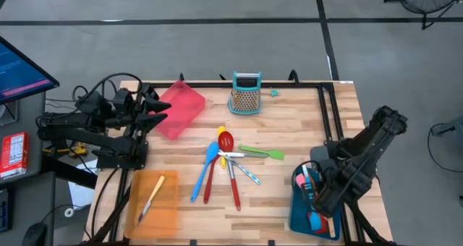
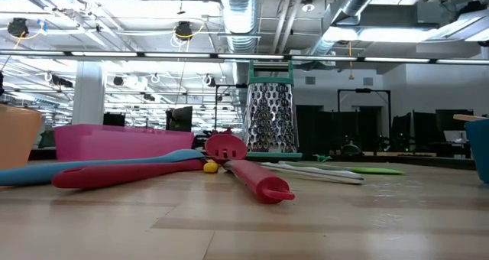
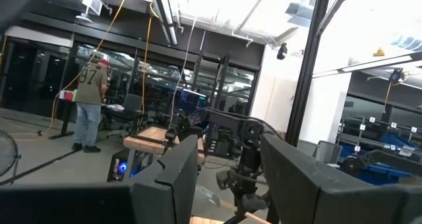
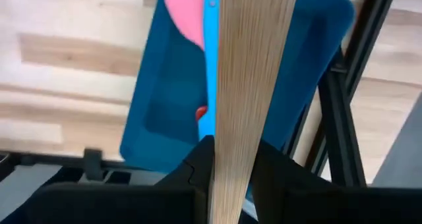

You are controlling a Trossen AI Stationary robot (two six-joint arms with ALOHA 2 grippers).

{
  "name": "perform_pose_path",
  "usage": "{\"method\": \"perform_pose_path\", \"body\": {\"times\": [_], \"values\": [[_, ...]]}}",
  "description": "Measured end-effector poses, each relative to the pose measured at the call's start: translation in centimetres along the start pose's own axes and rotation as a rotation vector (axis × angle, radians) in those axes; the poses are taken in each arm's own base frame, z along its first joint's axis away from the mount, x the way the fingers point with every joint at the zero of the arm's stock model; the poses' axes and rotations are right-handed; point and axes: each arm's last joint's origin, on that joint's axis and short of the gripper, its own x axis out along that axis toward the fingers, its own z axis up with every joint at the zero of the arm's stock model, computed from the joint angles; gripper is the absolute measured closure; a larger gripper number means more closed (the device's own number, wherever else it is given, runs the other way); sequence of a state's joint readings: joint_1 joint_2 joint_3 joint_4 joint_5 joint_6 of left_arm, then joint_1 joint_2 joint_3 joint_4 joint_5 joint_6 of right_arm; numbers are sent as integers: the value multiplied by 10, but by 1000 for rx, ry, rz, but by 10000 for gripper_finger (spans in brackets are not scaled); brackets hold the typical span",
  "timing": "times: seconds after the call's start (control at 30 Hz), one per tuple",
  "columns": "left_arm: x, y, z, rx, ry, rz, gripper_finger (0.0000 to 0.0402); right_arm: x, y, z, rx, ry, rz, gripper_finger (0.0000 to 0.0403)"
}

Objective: Pick & Place Kitchen Items
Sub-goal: Put the gray spatula into the blue bin

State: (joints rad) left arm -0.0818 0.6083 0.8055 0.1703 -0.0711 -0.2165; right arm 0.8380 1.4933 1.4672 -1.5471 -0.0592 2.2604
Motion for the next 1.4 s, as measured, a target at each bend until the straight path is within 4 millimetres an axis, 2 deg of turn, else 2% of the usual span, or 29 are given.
{"method": "perform_pose_path", "body": {"times": [0.13, 0.27, 0.5, 0.93, 1.4], "values": [[0, 0, 0, 0, 0, 0, 253, 18, 4, 0, 11, 85, -74, 342], [0, 0, 0, 0, 2, 0, 253, 26, 8, -1, -3, 190, -106, 342], [0, 0, -1, 0, 7, 1, 253, 32, 9, 3, 30, 156, -118, 342], [0, 0, -1, 1, 7, 1, 253, 78, 13, 15, 24, 254, -201, 342], [0, 0, -1, 2, 7, 1, 253, 78, 9, 12, 1, 423, -323, 342]]}}
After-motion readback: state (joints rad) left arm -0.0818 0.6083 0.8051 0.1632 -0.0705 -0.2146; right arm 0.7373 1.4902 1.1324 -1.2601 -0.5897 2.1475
